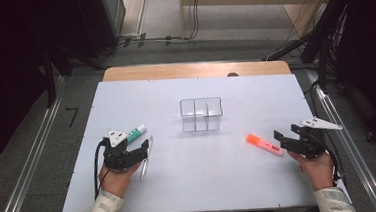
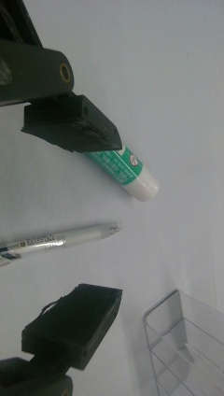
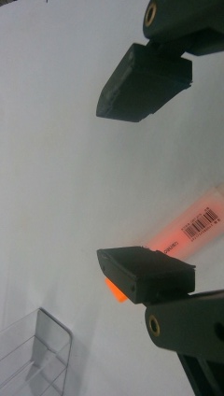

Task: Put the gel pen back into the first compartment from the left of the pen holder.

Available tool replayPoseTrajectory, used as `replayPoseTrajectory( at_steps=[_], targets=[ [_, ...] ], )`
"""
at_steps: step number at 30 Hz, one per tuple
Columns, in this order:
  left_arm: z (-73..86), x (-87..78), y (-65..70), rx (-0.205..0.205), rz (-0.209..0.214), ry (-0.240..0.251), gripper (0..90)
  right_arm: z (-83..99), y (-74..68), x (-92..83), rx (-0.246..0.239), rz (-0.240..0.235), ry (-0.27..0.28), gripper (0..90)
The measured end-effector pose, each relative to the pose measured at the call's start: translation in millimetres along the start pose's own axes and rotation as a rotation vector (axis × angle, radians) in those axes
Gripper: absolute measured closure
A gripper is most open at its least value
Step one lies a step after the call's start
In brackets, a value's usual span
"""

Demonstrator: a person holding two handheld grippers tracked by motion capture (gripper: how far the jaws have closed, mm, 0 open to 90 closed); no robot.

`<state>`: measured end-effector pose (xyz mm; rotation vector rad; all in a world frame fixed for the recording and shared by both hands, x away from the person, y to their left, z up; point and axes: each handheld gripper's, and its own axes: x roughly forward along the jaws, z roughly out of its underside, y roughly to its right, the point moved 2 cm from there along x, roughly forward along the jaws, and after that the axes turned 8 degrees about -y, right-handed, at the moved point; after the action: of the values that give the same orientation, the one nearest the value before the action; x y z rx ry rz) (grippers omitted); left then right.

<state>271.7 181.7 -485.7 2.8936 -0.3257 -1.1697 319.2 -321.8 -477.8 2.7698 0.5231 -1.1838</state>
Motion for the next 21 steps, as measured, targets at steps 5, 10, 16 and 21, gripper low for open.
replayPoseTrajectory(
  at_steps=[5,10,16,21],
  targets=[
    [0.1,2.8,2.0,0.009,0.004,-0.006,24.1,0.3,0.4,-0.1,-0.001,-0.001,0.003,25.4],
    [1.0,5.9,0.9,0.006,0.009,-0.012,24.1,1.6,0.1,-1.6,0.000,0.001,0.002,25.4],
    [1.0,8.8,-0.5,0.004,0.012,-0.016,24.1,1.7,-0.6,-1.5,-0.001,0.004,0.001,25.4],
    [1.2,10.5,-1.5,0.003,0.029,-0.025,25.9,1.7,-0.8,-0.6,-0.001,0.005,-0.004,25.4]
  ],
)
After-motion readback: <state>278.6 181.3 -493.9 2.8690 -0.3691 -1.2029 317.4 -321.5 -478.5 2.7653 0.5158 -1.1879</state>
